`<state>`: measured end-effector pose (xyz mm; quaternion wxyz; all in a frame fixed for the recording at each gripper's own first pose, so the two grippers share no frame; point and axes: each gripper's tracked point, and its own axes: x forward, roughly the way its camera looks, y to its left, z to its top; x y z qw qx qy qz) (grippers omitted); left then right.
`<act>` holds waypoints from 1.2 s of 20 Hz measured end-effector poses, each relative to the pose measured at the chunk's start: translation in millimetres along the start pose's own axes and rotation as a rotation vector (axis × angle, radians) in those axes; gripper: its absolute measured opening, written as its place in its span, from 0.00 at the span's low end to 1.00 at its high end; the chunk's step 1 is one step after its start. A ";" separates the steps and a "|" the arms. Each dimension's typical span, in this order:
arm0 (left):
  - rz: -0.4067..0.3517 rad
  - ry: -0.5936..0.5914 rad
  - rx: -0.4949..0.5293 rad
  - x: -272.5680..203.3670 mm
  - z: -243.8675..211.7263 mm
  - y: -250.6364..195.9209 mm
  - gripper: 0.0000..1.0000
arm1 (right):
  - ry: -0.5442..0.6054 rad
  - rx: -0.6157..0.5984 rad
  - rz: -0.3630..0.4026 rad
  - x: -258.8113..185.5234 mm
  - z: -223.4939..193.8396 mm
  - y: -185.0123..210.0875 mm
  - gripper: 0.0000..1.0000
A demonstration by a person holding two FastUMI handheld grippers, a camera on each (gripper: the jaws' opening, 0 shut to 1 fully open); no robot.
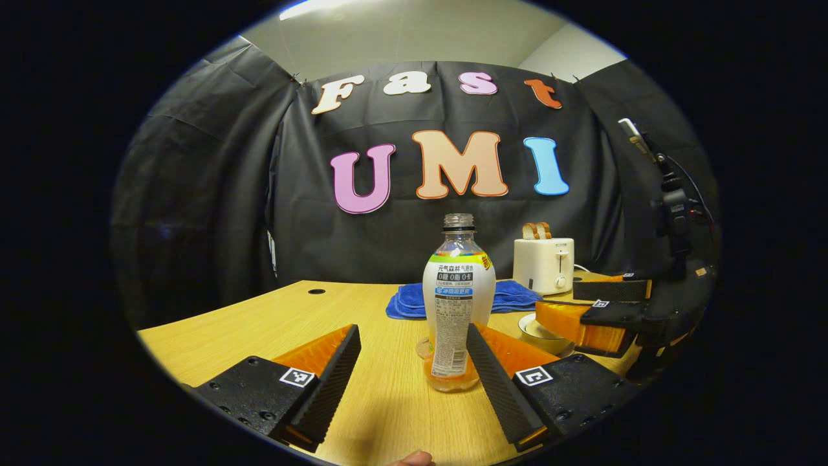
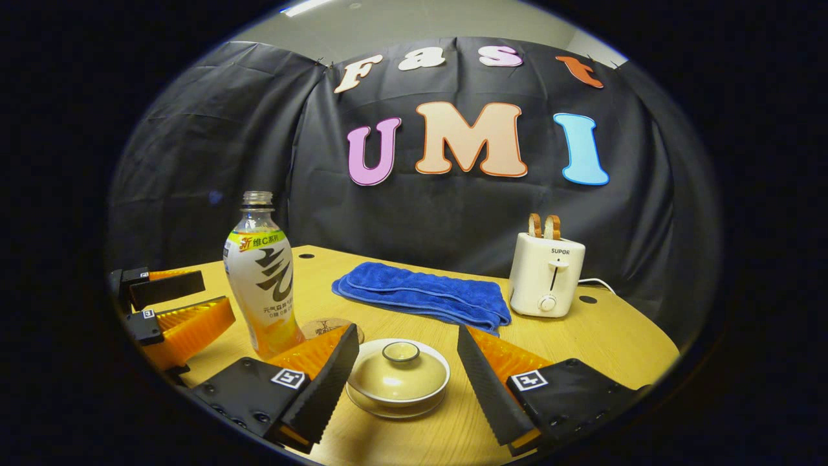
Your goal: Open the teacup lid with one hand, grasp the water bottle and pour water into the teacup with the other hand; after pouring, place the water bottle on the coaster and then close the teacup lid.
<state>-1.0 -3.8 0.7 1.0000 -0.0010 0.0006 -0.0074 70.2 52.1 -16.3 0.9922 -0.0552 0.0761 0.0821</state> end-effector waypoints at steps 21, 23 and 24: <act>-0.003 0.002 -0.002 -0.1 -0.6 -1.3 0.96 | 0.045 0.020 0.030 8.5 -12.9 6.1 0.27; -0.003 0.004 -0.003 0.1 -0.5 -1.0 0.96 | 0.027 0.030 0.037 5.4 -7.3 6.4 0.26; -0.005 0.005 -0.003 -0.2 -0.7 -1.6 0.96 | 0.012 0.037 0.042 3.0 -1.5 7.7 0.27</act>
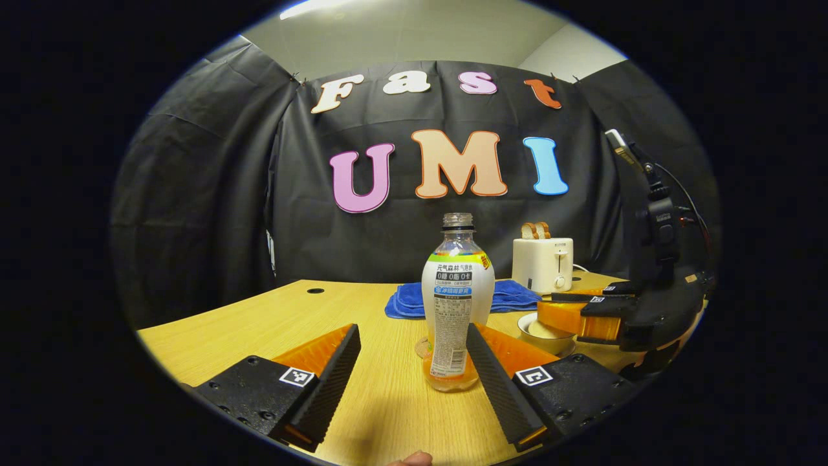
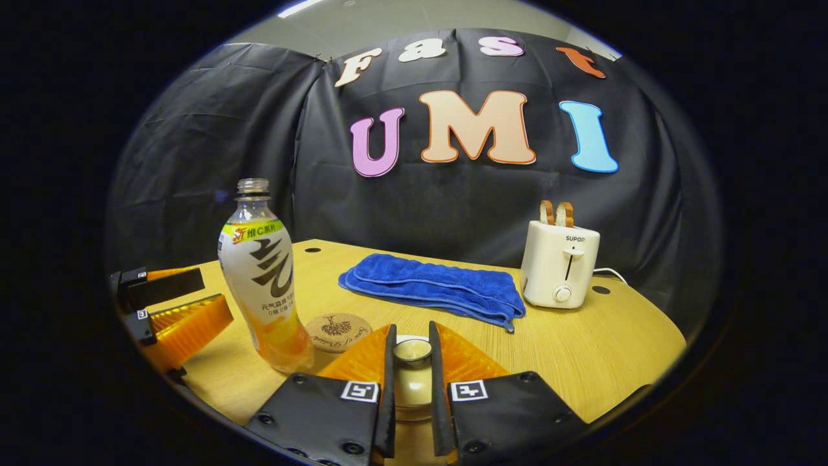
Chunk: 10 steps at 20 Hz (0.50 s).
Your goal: Open the teacup lid with one hand, grasp the water bottle and pour water into the teacup with the other hand; after pouring, place the water bottle on the coaster and then close the teacup lid.
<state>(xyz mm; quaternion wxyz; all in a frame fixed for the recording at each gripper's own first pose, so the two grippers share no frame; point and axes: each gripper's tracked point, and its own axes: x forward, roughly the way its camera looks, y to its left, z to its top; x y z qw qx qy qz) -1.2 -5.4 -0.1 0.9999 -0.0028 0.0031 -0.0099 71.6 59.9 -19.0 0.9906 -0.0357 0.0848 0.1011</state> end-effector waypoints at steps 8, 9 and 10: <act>-0.061 -0.003 0.007 1.6 0.2 -11.4 0.96 | -0.070 0.076 0.009 -37.8 31.6 -15.7 0.26; -0.064 0.000 0.010 1.2 -0.1 -11.2 0.96 | -0.074 0.094 0.011 -43.3 32.3 -17.8 0.26; -0.070 0.000 0.013 0.9 0.3 -13.3 0.96 | -0.080 0.111 0.013 -49.4 32.2 -19.3 0.26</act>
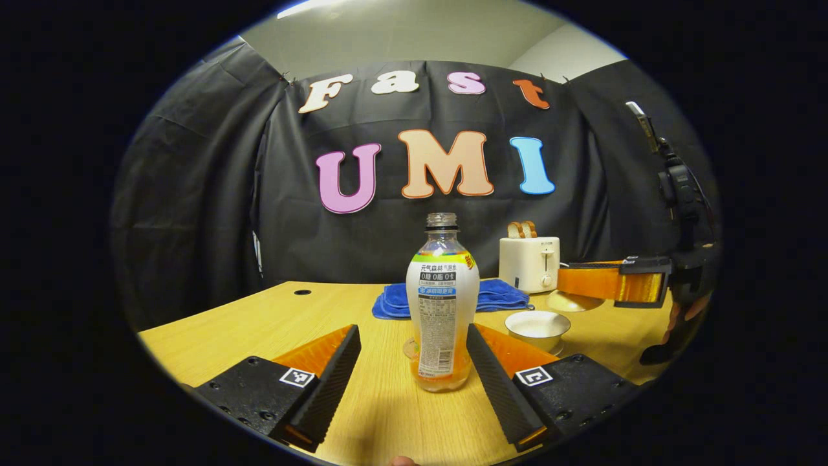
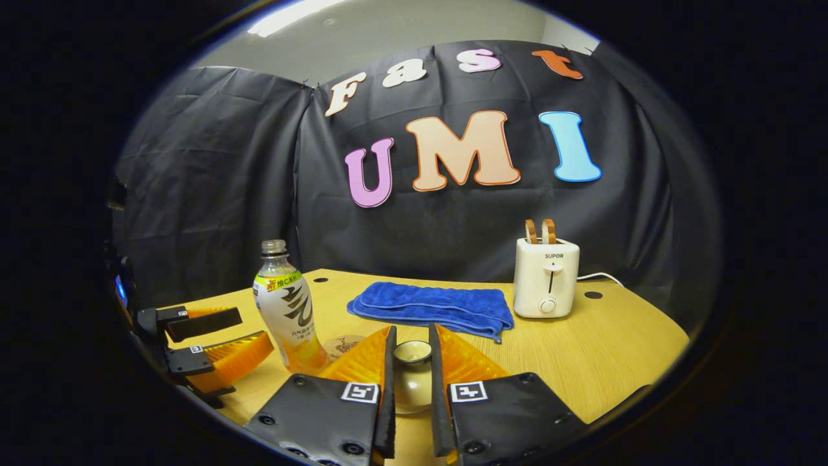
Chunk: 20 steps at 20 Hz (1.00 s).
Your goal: Open the teacup lid with one hand, grasp the water bottle and pour water into the teacup with the other hand; after pouring, place the water bottle on the coaster and then close the teacup lid.
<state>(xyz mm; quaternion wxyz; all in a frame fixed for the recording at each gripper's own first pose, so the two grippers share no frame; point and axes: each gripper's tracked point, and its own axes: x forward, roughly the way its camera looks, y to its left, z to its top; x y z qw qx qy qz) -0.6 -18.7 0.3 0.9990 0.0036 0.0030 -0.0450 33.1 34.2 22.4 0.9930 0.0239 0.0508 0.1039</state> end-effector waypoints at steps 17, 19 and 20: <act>-0.107 0.095 0.046 41.3 -14.2 -28.7 0.96 | -0.085 0.037 -0.060 -70.1 30.8 -47.1 0.26; -0.100 0.108 0.052 47.7 -17.4 -26.6 0.95 | -0.087 0.044 -0.070 -75.0 30.7 -54.5 0.24; -0.095 0.116 0.055 49.7 -19.3 -25.6 0.93 | -0.089 0.050 -0.075 -77.6 30.5 -58.0 0.24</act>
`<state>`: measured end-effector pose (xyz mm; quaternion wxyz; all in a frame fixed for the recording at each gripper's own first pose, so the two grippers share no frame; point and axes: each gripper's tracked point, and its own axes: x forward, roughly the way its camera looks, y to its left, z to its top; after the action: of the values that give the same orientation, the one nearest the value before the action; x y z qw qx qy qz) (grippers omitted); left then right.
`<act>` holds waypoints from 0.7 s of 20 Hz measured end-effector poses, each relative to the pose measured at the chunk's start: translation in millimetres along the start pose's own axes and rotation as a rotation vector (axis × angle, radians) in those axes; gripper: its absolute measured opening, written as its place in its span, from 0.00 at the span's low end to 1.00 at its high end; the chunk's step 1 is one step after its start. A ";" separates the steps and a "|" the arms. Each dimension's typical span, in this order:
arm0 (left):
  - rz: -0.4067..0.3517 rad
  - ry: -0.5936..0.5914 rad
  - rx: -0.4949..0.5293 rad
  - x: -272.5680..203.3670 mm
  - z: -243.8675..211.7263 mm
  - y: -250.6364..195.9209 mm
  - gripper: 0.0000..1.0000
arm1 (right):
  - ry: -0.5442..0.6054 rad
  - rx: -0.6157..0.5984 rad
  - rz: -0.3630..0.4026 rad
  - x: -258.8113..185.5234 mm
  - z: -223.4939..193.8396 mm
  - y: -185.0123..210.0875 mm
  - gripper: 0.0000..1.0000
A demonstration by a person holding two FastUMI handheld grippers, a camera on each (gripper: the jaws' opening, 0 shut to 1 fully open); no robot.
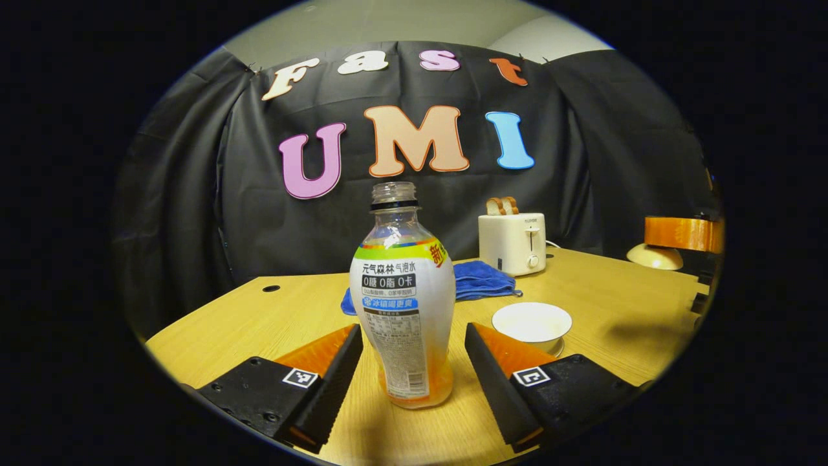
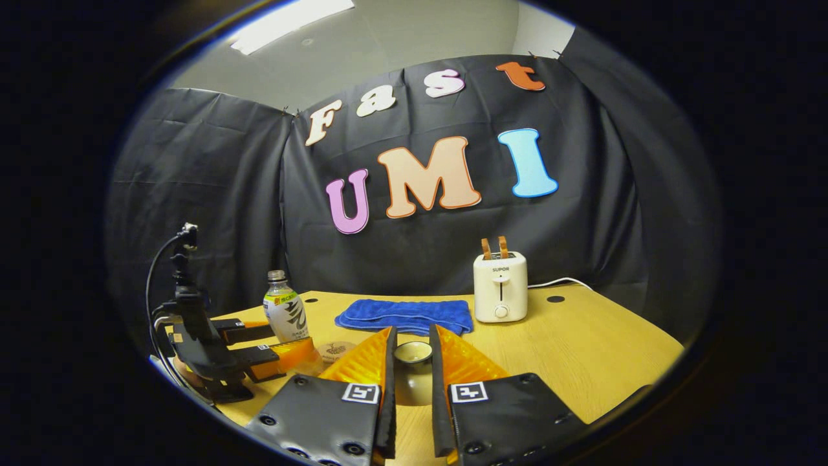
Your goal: Open the teacup lid with one hand, grasp the water bottle and pour water into the teacup with the other hand; after pouring, place the water bottle on the coaster and then close the teacup lid.
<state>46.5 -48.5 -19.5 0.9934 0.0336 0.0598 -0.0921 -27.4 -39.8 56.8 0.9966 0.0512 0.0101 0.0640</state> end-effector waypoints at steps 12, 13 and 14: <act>0.022 0.079 0.135 10.7 -2.0 1.8 0.52 | -0.004 0.047 -0.013 -9.7 9.5 -18.9 0.24; 0.026 0.085 0.164 13.4 0.7 2.6 0.52 | -0.004 0.050 -0.013 -9.3 9.7 -19.8 0.26; 0.032 0.106 0.199 14.6 -0.5 3.6 0.52 | -0.005 0.050 -0.015 -10.1 10.1 -21.3 0.26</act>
<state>61.3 -47.6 -21.6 0.9819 0.1379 0.1024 -0.0798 -34.5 -63.1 64.8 0.9955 0.0763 0.0098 0.0561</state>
